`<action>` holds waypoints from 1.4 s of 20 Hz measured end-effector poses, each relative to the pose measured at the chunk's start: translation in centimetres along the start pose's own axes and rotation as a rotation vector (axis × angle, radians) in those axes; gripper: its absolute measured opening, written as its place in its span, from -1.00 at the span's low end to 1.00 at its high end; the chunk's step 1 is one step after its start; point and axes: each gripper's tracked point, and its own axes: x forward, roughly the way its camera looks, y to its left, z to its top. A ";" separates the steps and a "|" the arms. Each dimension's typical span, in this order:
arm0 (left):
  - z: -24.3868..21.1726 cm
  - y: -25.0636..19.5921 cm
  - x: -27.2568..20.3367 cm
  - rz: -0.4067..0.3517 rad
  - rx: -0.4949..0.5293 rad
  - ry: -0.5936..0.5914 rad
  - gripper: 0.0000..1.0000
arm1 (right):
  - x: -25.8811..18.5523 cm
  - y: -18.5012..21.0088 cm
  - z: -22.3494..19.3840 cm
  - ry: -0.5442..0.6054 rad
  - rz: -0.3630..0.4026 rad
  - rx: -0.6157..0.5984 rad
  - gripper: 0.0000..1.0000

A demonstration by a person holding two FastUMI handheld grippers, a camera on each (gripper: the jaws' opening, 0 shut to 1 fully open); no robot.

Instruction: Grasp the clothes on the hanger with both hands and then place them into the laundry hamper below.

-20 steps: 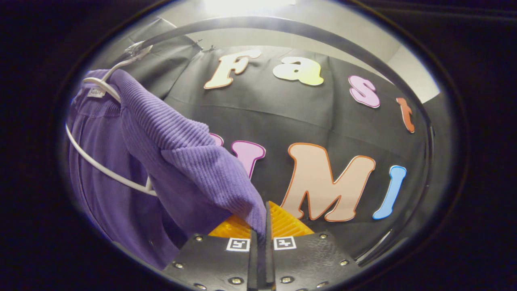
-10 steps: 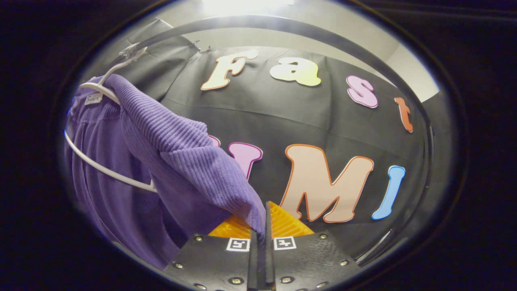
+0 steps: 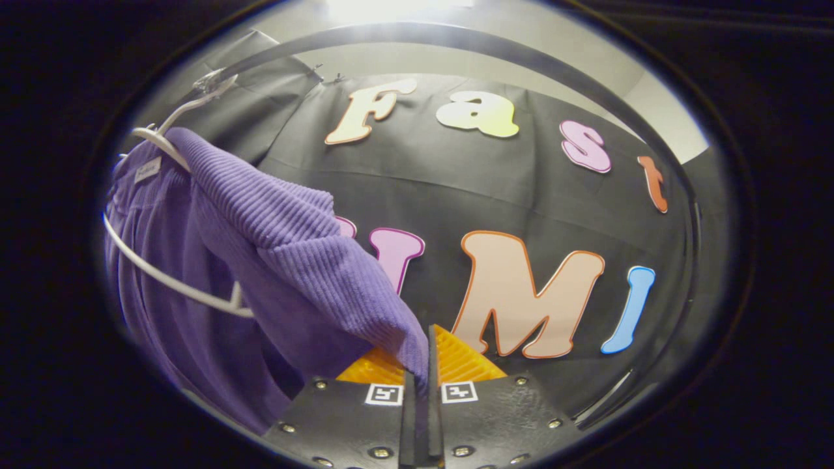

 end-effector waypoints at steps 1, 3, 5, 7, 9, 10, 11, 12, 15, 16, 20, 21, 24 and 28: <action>-0.6 -0.2 -0.2 0.002 -0.016 0.009 -0.92 | 0.1 0.1 -0.2 0.005 0.003 -0.005 -0.87; -1.7 0.0 -0.8 0.005 -0.026 0.024 -0.92 | 0.0 0.2 -0.5 0.011 0.011 -0.015 -0.86; -2.2 0.0 -1.2 0.007 -0.023 0.033 -0.92 | 0.1 0.3 -0.7 0.010 0.013 -0.029 -0.77; -2.7 -0.4 -1.8 0.005 -0.024 0.040 -0.92 | 0.1 0.5 -1.1 0.020 0.013 -0.038 -0.87; -3.1 -0.7 -2.4 0.006 -0.026 0.049 -0.92 | 0.2 0.3 -1.5 0.030 0.009 -0.036 -0.86; -3.3 -0.9 -2.8 0.003 -0.031 0.054 -0.92 | 0.3 0.1 -1.9 0.034 0.002 -0.038 -0.86; -3.6 -1.1 -3.0 0.000 -0.037 0.061 -0.92 | 0.5 -0.1 -2.3 0.043 -0.009 -0.044 -0.86; -3.9 -1.5 -3.3 -0.004 -0.045 0.069 -0.92 | 0.6 -0.6 -2.9 0.059 -0.024 -0.051 -0.86; -4.9 -2.4 -4.4 -0.021 -0.053 0.097 -0.92 | 0.7 -2.0 -5.1 0.112 -0.048 -0.007 -0.87; -5.2 -2.8 -4.6 -0.028 -0.050 0.105 -0.92 | 0.4 -2.6 -5.7 0.124 -0.053 0.001 -0.87; -6.4 -3.6 -5.4 -0.039 -0.026 0.129 -0.92 | -0.3 -2.8 -8.2 0.162 -0.054 -0.050 -0.87; -6.6 -3.7 -5.6 -0.038 -0.023 0.135 -0.92 | -0.6 -2.6 -9.0 0.175 -0.047 -0.061 -0.86; -7.8 -4.0 -6.6 -0.054 -0.025 0.165 -0.87 | -2.4 -1.2 -11.0 0.201 0.006 -0.079 -0.87; -9.2 -4.6 -7.5 -0.070 0.023 0.197 -0.92 | -4.6 1.2 -12.7 0.226 0.080 -0.114 -0.87</action>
